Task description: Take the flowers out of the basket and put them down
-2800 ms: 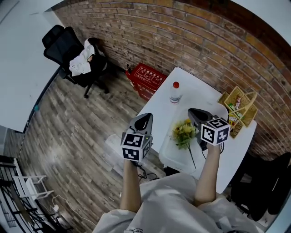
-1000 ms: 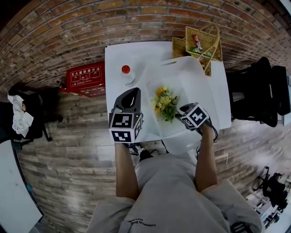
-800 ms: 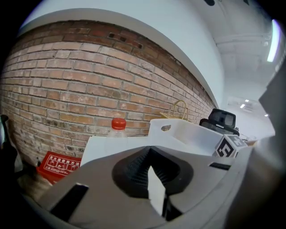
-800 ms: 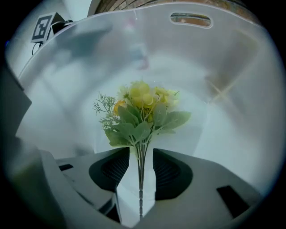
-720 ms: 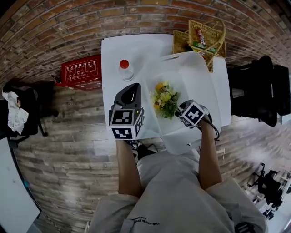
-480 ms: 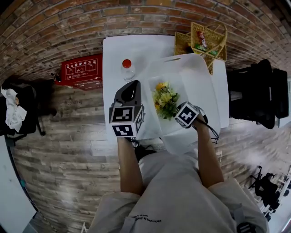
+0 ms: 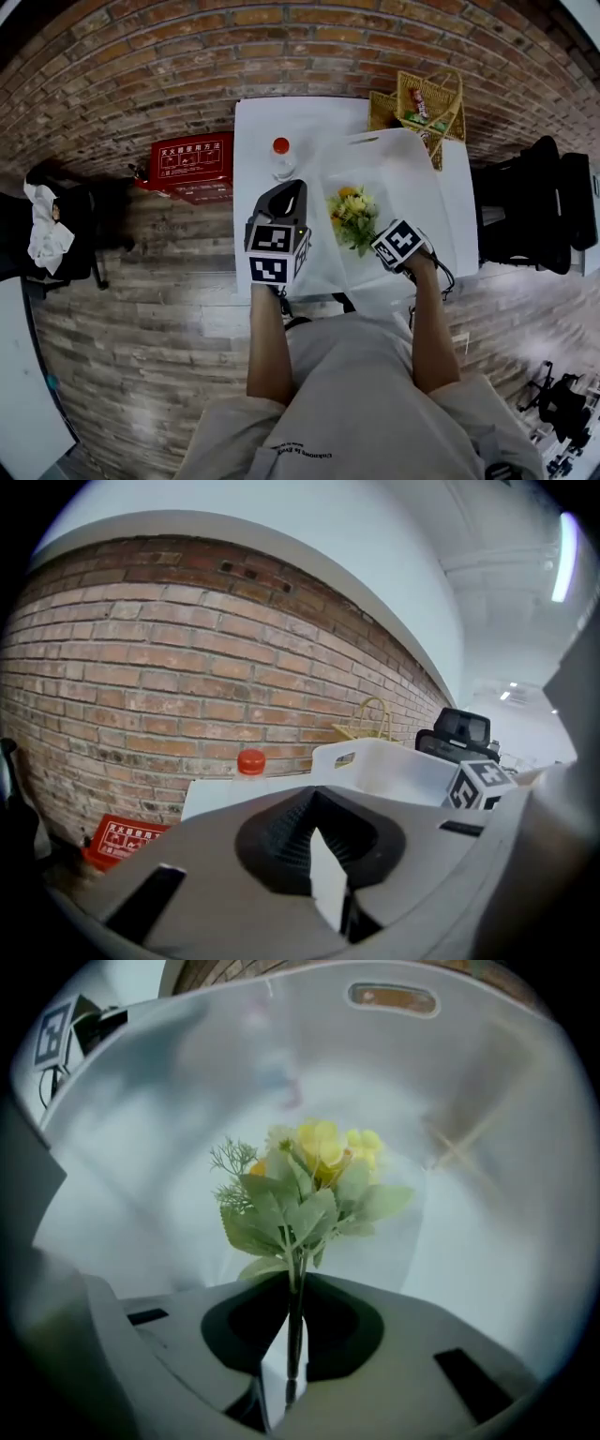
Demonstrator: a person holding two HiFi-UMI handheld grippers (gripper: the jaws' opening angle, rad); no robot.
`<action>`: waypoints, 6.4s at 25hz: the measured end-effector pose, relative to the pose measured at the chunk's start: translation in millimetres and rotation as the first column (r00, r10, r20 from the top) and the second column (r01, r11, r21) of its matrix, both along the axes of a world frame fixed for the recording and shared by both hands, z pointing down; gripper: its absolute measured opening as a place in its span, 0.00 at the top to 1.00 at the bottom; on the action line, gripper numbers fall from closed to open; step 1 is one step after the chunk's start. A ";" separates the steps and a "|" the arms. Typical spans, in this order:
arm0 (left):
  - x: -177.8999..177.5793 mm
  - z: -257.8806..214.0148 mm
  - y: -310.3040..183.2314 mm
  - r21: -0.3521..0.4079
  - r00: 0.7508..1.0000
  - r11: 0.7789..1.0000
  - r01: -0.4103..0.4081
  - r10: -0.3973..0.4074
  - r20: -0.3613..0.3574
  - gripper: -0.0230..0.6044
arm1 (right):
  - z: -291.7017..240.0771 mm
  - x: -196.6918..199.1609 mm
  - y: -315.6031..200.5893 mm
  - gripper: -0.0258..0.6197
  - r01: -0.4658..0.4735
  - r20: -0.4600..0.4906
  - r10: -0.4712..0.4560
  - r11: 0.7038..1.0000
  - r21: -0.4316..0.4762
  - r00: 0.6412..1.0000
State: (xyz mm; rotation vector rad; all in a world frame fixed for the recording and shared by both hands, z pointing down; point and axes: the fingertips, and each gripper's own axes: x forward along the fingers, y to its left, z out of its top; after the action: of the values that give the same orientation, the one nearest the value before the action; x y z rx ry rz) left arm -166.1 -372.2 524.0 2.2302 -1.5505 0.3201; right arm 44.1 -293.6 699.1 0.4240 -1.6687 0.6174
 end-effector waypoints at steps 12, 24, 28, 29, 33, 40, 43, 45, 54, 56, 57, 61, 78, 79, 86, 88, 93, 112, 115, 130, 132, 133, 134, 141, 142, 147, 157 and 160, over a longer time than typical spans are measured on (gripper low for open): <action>-2.8 -28.7 64.3 0.072 0.991 0.989 -0.130 0.127 0.043 0.92 | -134.7 -25.6 -13.2 0.87 -0.336 0.282 0.234 0.853 0.399 0.930; -41.8 -50.7 144.8 0.131 0.998 0.990 -0.052 0.046 0.050 0.92 | -294.2 -61.2 18.7 0.87 -0.669 0.762 0.161 0.612 0.421 0.627; -57.1 -48.8 165.8 0.128 0.999 0.992 -0.010 0.005 0.042 0.92 | -310.7 -94.0 34.3 0.87 -0.688 0.845 0.113 0.640 0.341 0.523; -62.1 -48.9 169.6 0.129 0.999 0.992 0.000 -0.005 0.040 0.92 | -312.7 -105.1 36.2 0.87 -0.686 0.860 0.098 0.651 0.325 0.500; -85.7 -47.9 186.0 0.128 0.998 0.991 0.048 -0.053 0.040 0.92 | -309.2 -154.8 46.9 0.87 -0.665 0.901 0.072 0.700 0.260 0.428; -111.9 -54.1 206.1 0.150 0.994 0.985 0.090 -0.098 0.045 0.92 | -277.1 -223.9 63.5 0.87 -0.609 0.929 0.111 0.781 0.137 0.352; -126.4 -54.4 213.8 0.151 0.991 0.981 0.122 -0.129 0.037 0.92 | -247.2 -247.8 69.9 0.87 -0.590 0.934 0.177 0.806 0.042 0.309; -137.3 -55.2 218.8 0.155 0.988 0.977 0.146 -0.153 0.030 0.92 | -224.1 -262.9 73.1 0.86 -0.572 0.933 0.213 0.820 -0.010 0.289; -162.8 -46.9 235.3 0.140 0.974 0.965 0.220 -0.225 0.023 0.92 | -97.4 -260.7 81.4 0.86 -0.623 0.826 0.440 0.769 -0.144 0.352; -163.2 -43.8 235.7 0.133 0.973 0.965 0.224 -0.229 0.023 0.92 | -77.3 -253.4 79.6 0.86 -0.642 0.804 0.473 0.751 -0.153 0.362; -163.4 -42.4 235.6 0.131 0.973 0.966 0.225 -0.230 0.023 0.92 | -67.2 -249.3 78.1 0.87 -0.656 0.791 0.490 0.739 -0.153 0.368; -169.8 -41.0 234.0 0.126 0.972 0.966 0.228 -0.233 0.031 0.92 | -29.7 -239.0 72.3 0.86 -0.714 0.723 0.562 0.687 -0.138 0.401; -180.4 -43.5 223.3 0.139 0.978 0.971 0.195 -0.203 0.042 0.92 | 20.1 -237.5 69.8 0.82 -0.774 0.553 0.633 0.632 0.036 0.542; -181.4 -42.1 224.2 0.135 0.978 0.971 0.197 -0.204 0.040 0.92 | 21.4 -237.2 71.0 0.82 -0.775 0.552 0.635 0.631 0.032 0.540; -187.7 -31.9 235.4 0.118 0.978 0.971 0.206 -0.208 0.008 0.92 | 14.7 -253.2 85.1 0.43 -0.719 0.592 0.588 0.695 -0.020 0.552; -187.7 -26.4 234.9 0.111 0.980 0.974 0.199 -0.201 0.005 0.92 | 5.8 -252.1 86.7 0.41 -0.706 0.606 0.555 0.708 0.015 0.570; -169.5 -5.4 226.3 0.084 0.988 0.984 0.154 -0.155 -0.001 0.92 | -13.9 -222.1 96.1 0.41 -0.689 0.645 0.457 0.709 0.152 0.613; -61.9 4.8 284.6 0.053 0.998 0.998 -0.024 0.022 0.051 0.92 | -135.7 -120.6 181.2 0.56 -0.797 0.910 0.226 0.583 0.160 0.348; -47.8 4.1 313.4 0.051 0.998 0.998 -0.045 0.043 0.051 0.92 | -141.8 -115.0 211.0 0.59 -0.797 0.911 0.210 0.577 0.178 0.355; -25.0 1.4 437.8 0.061 0.991 0.994 -0.088 0.082 0.105 0.92 | -139.5 -123.4 336.0 0.68 -0.753 0.834 0.229 0.590 0.292 0.502; -27.9 3.7 451.7 0.061 0.991 0.994 -0.085 0.078 0.108 0.92 | -136.2 -126.5 356.0 0.72 -0.751 0.820 0.238 0.584 0.308 0.521; -28.4 5.1 458.8 0.061 0.991 0.995 -0.082 0.075 0.110 0.92 | -135.0 -125.8 367.1 0.75 -0.756 0.818 0.245 0.578 0.307 0.520; -27.7 5.9 465.2 0.063 0.991 0.995 -0.079 0.072 0.111 0.92 | -134.1 -123.7 378.0 0.79 -0.762 0.816 0.254 0.570 0.307 0.519; -13.0 -3.0 500.1 0.078 0.991 0.996 -0.037 0.027 0.130 0.92 | -140.5 -109.7 423.6 0.96 -0.789 0.823 0.294 0.552 0.270 0.486; -9.7 -4.4 502.6 0.083 0.990 0.996 -0.041 0.030 0.136 0.92 | -144.6 -107.9 425.8 0.96 -0.795 0.829 0.288 0.543 0.270 0.478; -6.8 -9.0 514.2 0.087 0.990 0.996 -0.032 0.019 0.142 0.92 | -151.9 -104.9 434.9 0.96 -0.812 0.833 0.289 0.510 0.283 0.472; -11.9 -13.2 537.0 0.068 0.979 0.996 -0.061 0.046 0.201 0.92 | -150.1 -95.8 452.7 0.96 -0.855 0.834 0.351 0.456 0.245 0.426; -14.2 -11.0 539.4 0.062 0.975 0.995 -0.077 0.062 0.214 0.92 | -151.2 -97.8 454.9 0.96 -0.871 0.843 0.361 0.436 0.226 0.400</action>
State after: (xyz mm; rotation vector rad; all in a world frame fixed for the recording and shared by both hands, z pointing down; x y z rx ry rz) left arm -180.3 167.2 513.0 2.3737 -1.6137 0.5490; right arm -53.7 161.3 547.8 1.6784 -2.4559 0.8327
